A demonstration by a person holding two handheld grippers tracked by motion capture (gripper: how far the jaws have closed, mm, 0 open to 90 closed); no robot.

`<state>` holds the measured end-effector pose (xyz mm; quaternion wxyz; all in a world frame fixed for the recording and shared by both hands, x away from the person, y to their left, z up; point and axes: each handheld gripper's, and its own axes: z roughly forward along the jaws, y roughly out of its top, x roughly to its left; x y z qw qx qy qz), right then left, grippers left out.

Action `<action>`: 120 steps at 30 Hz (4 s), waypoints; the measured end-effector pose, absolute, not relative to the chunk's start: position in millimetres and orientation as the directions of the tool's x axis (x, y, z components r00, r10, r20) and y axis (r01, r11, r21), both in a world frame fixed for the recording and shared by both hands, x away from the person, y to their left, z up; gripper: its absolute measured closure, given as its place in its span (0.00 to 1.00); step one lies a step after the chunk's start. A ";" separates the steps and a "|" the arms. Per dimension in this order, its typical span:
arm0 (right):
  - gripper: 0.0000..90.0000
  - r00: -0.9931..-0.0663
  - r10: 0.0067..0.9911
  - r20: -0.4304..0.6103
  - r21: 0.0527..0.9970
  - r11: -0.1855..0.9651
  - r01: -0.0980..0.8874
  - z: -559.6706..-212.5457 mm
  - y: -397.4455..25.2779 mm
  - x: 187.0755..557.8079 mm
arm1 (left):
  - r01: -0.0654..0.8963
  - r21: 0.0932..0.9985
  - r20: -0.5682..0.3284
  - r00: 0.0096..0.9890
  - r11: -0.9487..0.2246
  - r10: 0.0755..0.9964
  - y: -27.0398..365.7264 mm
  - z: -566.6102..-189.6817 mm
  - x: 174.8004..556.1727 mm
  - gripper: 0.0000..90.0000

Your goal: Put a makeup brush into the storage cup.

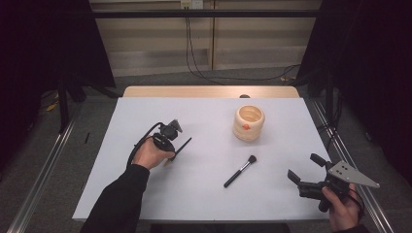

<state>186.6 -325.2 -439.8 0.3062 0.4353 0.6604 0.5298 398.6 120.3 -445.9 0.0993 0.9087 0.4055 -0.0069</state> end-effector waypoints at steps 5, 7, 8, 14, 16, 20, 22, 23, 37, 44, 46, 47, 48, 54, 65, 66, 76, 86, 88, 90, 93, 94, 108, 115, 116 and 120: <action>0.00 -0.440 0.896 0.056 0.965 0.064 0.253 -440.3 -325.8 187.3 | 0.727 0.160 -0.075 0.683 -0.667 0.726 117.3 -445.5 399.3 0.93; 0.00 -0.439 0.897 0.056 0.965 0.064 0.253 -440.3 -325.7 187.2 | 0.732 0.160 -0.086 0.679 -0.662 0.730 118.0 -445.7 399.6 0.93; 0.00 -0.437 0.898 0.054 0.966 0.064 0.251 -440.3 -325.7 187.4 | 0.735 0.163 -0.093 0.676 -0.659 0.731 119.1 -445.7 399.8 0.93; 0.00 -0.438 0.897 0.053 0.966 0.065 0.252 -440.3 -325.9 187.5 | 0.735 0.183 -0.107 0.675 -0.653 0.730 122.2 -445.4 399.7 0.93; 0.00 -0.436 0.898 0.057 0.965 0.062 0.254 -440.3 -325.7 187.4 | 0.737 0.187 -0.110 0.673 -0.650 0.731 123.1 -444.9 399.1 0.93; 0.00 -0.435 0.899 0.057 0.966 0.061 0.253 -440.2 -325.9 187.4 | 0.736 0.192 -0.118 0.674 -0.649 0.730 124.8 -444.6 399.1 0.93; 0.00 -0.435 0.898 0.058 0.965 0.060 0.254 -440.2 -325.8 187.4 | 0.738 0.198 -0.124 0.672 -0.645 0.730 126.7 -444.5 399.2 0.93; 0.00 -0.434 0.899 0.056 0.966 0.061 0.252 -440.1 -325.9 187.4 | 0.736 0.196 -0.127 0.674 -0.647 0.728 127.3 -444.2 399.1 0.93; 0.00 -0.432 0.900 0.059 0.966 0.058 0.253 -440.0 -325.9 187.2 | 0.745 0.252 -0.154 0.661 -0.617 0.735 137.2 -435.5 396.6 0.93; 0.00 -0.430 0.901 0.061 0.965 0.057 0.255 -440.1 -326.0 187.3 | 0.744 0.268 -0.167 0.662 -0.612 0.731 139.1 -432.3 395.5 0.93; 0.00 -0.431 0.901 0.057 0.966 0.059 0.252 -440.1 -326.0 187.3 | 0.744 0.266 -0.166 0.661 -0.613 0.731 140.3 -432.6 395.8 0.93; 0.00 -0.430 0.901 0.058 0.965 0.059 0.254 -440.2 -326.2 187.4 | 0.749 0.273 -0.165 0.655 -0.604 0.737 140.2 -432.3 395.3 0.93; 0.00 -0.430 0.901 0.058 0.965 0.059 0.254 -440.2 -326.2 187.4 | 0.747 0.279 -0.166 0.657 -0.604 0.736 140.3 -432.0 395.3 0.93; 0.00 -0.432 0.900 0.060 0.965 0.058 0.256 -440.2 -325.9 187.3 | 0.742 0.290 -0.180 0.662 -0.604 0.727 141.9 -429.6 394.4 0.93; 0.00 -0.427 0.902 0.061 0.965 0.055 0.256 -440.3 -326.1 187.5 | 0.730 0.370 -0.208 0.668 -0.575 0.715 148.5 -427.0 390.4 0.93; 0.00 -0.427 0.902 0.061 0.965 0.055 0.255 -440.3 -326.1 187.4 | 0.729 0.380 -0.203 0.667 -0.570 0.717 149.1 -426.7 389.6 0.93; 0.00 -0.426 0.902 0.061 0.966 0.055 0.254 -440.3 -326.1 187.4 | 0.691 0.482 -0.220 0.690 -0.538 0.689 155.0 -422.3 383.7 0.93; 0.00 -0.427 0.902 0.061 0.965 0.055 0.255 -440.2 -326.0 187.4 | 0.666 0.563 -0.222 0.692 -0.489 0.687 162.6 -422.0 377.3 0.93; 0.00 -0.429 0.901 0.061 0.966 0.056 0.254 -440.2 -326.1 187.4 | 0.656 0.601 -0.222 0.686 -0.457 0.693 164.8 -420.3 374.1 0.93; 0.00 -0.431 0.900 0.061 0.965 0.057 0.256 -440.3 -325.9 187.3 | 0.654 0.614 -0.226 0.681 -0.441 0.696 165.0 -419.7 372.9 0.93; 0.00 -0.430 0.901 0.060 0.966 0.057 0.254 -440.2 -326.0 187.4 | 0.631 0.651 -0.215 0.687 -0.423 0.695 166.8 -416.1 369.9 0.93; 0.00 -0.427 0.902 0.061 0.966 0.054 0.254 -440.2 -326.1 187.4 | 0.623 0.661 -0.215 0.691 -0.418 0.690 167.6 -414.7 369.1 0.93; 0.00 -0.426 0.902 0.062 0.966 0.053 0.253 -440.2 -326.1 187.5 | 0.509 0.797 -0.200 0.730 -0.325 0.654 169.1 -399.3 353.8 0.93; 0.00 -0.424 0.903 0.064 0.966 0.050 0.253 -440.2 -326.3 187.3 | 0.436 0.871 -0.210 0.747 -0.227 0.631 176.1 -393.2 347.4 0.93; 0.00 -0.426 0.903 0.065 0.966 0.050 0.252 -440.2 -326.3 187.3 | 0.430 0.876 -0.210 0.746 -0.216 0.632 176.6 -392.4 346.6 0.93; 0.00 -0.421 0.905 0.064 0.967 0.048 0.250 -440.4 -326.2 187.6 | 0.408 0.894 -0.212 0.751 -0.187 0.626 178.4 -387.7 341.4 0.93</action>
